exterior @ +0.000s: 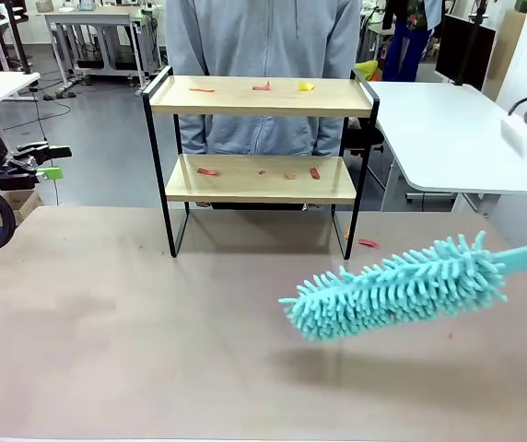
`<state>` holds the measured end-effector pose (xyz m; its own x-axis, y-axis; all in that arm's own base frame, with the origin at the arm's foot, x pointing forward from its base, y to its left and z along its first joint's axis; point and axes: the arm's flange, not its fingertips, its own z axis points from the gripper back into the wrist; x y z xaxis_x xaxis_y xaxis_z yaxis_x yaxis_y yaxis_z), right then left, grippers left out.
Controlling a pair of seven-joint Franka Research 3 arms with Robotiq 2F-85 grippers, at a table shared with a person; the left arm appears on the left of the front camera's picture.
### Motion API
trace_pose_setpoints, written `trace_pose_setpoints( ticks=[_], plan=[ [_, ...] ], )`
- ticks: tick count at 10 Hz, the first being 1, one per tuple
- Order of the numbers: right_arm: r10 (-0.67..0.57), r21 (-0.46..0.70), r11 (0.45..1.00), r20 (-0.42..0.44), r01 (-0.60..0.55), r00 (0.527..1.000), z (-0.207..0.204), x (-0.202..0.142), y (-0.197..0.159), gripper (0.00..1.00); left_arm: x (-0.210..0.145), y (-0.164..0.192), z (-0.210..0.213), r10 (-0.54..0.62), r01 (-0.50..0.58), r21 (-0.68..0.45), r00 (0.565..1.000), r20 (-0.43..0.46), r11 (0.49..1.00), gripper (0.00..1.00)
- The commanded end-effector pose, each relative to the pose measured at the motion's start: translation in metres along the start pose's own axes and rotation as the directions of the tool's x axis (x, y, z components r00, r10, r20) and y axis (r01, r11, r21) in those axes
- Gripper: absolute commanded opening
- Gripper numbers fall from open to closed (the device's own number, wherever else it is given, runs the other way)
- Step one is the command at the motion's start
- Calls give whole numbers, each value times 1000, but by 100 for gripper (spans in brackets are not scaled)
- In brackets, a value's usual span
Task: Clean the shelf.
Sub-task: Clean the specific section of the Shelf indicated by the human with the Duster.
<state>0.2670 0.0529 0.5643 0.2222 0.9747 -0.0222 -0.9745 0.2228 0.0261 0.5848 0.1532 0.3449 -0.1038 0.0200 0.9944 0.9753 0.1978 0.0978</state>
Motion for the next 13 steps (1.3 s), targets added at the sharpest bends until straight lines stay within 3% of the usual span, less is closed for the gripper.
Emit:
trace_pose_setpoints(
  ticks=[1,2,3,13],
  plan=[
    [25,-11,1000,-68,-26,997,-2,-3,5,13,3,-1,-1,-12,12,3,1000,-2,1000,100],
    [56,7,998,-51,-55,997,-4,-3,6,13,3,-1,-1,-12,12,3,1000,-2,1000,100],
    [8,-4,1000,-35,-8,999,-1,0,4,13,3,-1,-1,-12,12,3,1000,-2,1000,100],
    [8,-4,1000,-35,-8,999,-1,0,4,13,3,-1,-1,-12,12,3,1000,-2,1000,100]
  ],
)
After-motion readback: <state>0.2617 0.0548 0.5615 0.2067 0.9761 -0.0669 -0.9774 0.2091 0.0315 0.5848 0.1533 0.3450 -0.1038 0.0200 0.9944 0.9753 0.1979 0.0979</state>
